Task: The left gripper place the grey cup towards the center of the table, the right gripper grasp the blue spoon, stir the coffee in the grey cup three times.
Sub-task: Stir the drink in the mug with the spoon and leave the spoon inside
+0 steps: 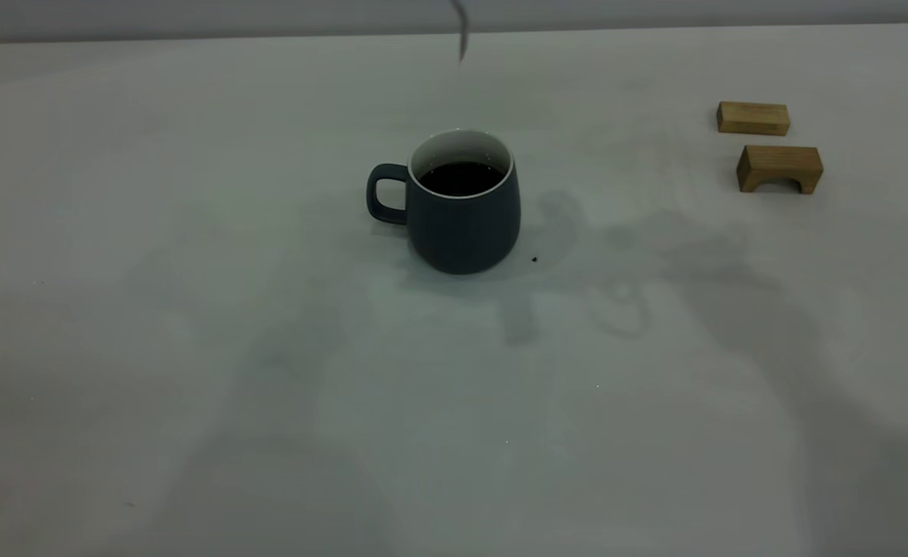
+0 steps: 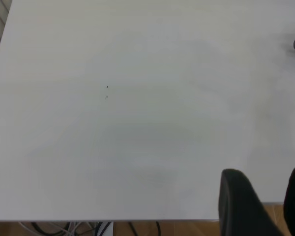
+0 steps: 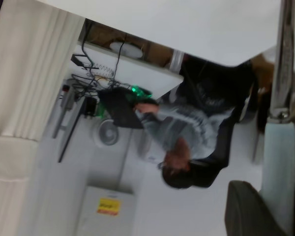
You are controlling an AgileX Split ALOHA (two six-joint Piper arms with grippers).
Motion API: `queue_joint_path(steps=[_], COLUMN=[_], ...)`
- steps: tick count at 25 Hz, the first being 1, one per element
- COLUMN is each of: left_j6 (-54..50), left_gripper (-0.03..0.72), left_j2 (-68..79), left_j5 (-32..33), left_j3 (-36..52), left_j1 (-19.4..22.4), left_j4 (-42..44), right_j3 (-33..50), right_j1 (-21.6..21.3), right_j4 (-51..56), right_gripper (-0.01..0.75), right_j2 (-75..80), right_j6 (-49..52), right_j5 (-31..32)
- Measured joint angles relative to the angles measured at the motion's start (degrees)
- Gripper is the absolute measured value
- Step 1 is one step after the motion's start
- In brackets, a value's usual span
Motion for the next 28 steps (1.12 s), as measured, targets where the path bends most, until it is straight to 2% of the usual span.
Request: queue_joint_path(steps=[13, 19, 28], left_j6=[0.0, 0.0, 0.0], left_gripper=[0.297, 0.297, 0.297], left_j2=[0.0, 0.0, 0.0], left_j5=[0.0, 0.0, 0.0], left_j3=[0.0, 0.0, 0.0], left_j1=[0.0, 0.0, 0.0], left_j4=[0.0, 0.0, 0.0], right_j3=[-0.3, -5.6, -6.9], right_j1=[0.0, -0.3, -2.2], right_j4=[12.8, 14.3, 14.7], right_gripper=[0.139, 0.139, 0.139], right_j2=[13.1, 19.1, 23.6], right_j6=[-0.2, -3.8, -6.7], right_j5=[-2.3, -2.9, -3.5])
